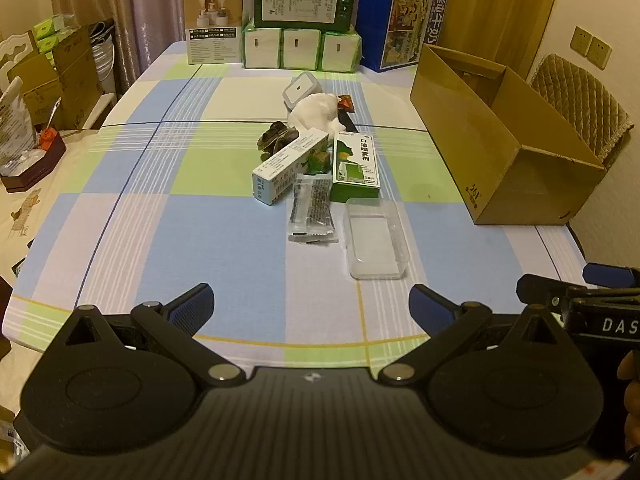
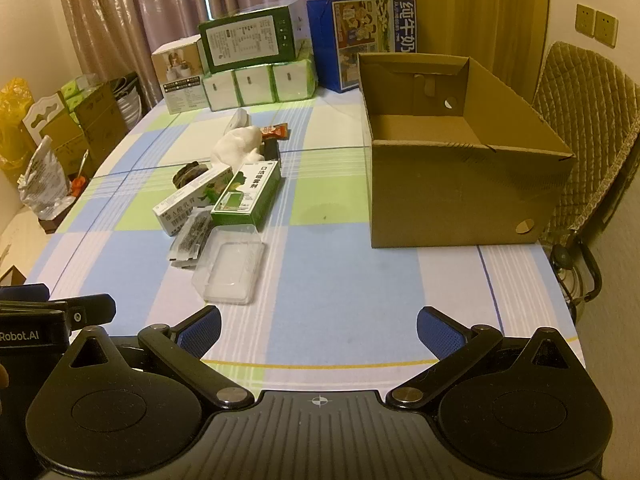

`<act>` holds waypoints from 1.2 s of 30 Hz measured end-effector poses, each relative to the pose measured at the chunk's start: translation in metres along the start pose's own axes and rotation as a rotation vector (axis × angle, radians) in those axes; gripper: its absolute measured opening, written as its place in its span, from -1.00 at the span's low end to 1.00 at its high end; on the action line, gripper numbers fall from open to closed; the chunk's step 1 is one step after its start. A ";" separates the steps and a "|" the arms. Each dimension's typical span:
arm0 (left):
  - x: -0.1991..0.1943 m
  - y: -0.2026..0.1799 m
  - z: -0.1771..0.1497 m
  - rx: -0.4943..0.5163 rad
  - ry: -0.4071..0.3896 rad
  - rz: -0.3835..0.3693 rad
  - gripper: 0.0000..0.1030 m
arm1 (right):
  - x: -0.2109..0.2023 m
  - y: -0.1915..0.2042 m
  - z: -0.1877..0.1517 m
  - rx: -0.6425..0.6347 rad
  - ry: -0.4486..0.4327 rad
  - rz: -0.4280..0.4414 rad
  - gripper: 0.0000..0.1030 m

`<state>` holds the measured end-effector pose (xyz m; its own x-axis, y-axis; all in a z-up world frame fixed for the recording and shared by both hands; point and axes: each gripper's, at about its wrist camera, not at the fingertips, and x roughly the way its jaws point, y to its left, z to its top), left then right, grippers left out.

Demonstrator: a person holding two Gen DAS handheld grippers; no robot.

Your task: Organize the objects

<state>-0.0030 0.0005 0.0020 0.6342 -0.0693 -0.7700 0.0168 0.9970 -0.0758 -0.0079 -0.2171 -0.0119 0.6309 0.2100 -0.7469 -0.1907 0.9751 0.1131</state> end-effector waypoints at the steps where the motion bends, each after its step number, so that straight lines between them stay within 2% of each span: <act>1: 0.000 0.000 0.000 0.000 0.000 0.000 0.98 | 0.000 0.000 0.000 0.000 0.000 0.000 0.97; 36: 0.002 0.003 -0.005 -0.010 0.008 -0.008 0.98 | 0.005 -0.001 -0.005 0.003 0.009 0.001 0.97</act>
<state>-0.0054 0.0034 -0.0034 0.6279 -0.0772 -0.7745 0.0137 0.9960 -0.0882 -0.0086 -0.2179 -0.0189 0.6237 0.2101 -0.7529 -0.1891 0.9752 0.1155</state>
